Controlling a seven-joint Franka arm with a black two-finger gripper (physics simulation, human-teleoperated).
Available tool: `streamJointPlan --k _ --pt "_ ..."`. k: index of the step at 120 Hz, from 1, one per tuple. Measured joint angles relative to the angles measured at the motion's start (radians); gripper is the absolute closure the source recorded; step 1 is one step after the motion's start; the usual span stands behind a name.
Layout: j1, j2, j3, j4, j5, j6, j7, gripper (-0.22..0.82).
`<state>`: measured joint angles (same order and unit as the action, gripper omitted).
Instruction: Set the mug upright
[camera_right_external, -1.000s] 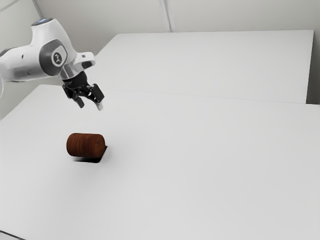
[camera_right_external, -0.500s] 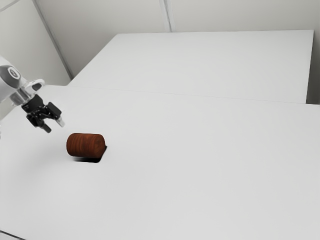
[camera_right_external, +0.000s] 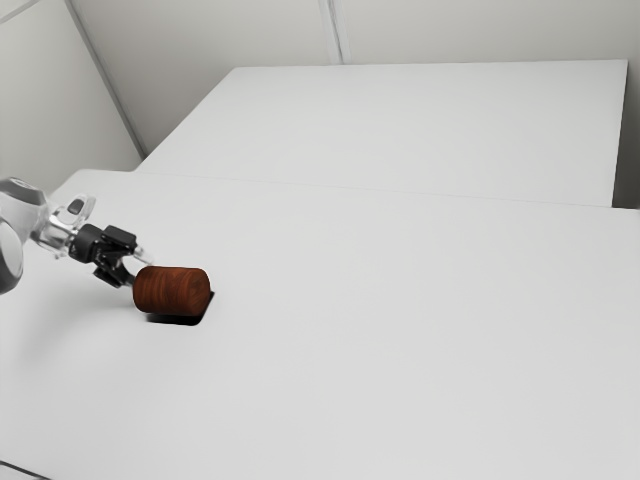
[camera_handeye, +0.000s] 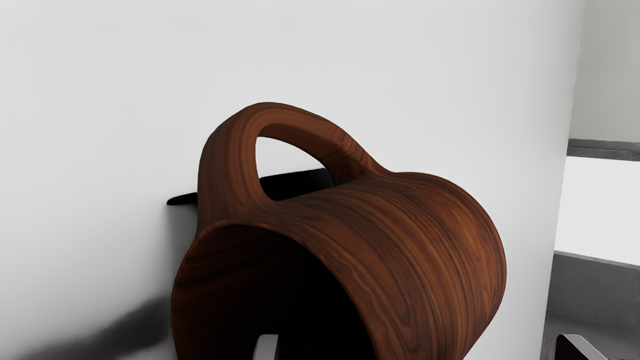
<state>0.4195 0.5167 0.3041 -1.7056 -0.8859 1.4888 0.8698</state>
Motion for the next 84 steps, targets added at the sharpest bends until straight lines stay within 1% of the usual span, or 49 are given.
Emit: streamJointPlan --k 25,41,52,63,84 --pt "0.001 0.006 0.001 -0.027 -0.058 -0.018 0.041 0.00" --pt "0.000 0.006 0.001 -0.041 -0.076 -0.023 0.059 0.07" --pt "0.001 0.004 0.001 -0.043 -0.082 -0.026 0.068 0.15" --pt "0.001 0.002 0.001 -0.042 -0.084 -0.030 0.076 0.27" --pt "0.001 0.002 0.001 -0.053 -0.098 -0.040 0.086 0.47"
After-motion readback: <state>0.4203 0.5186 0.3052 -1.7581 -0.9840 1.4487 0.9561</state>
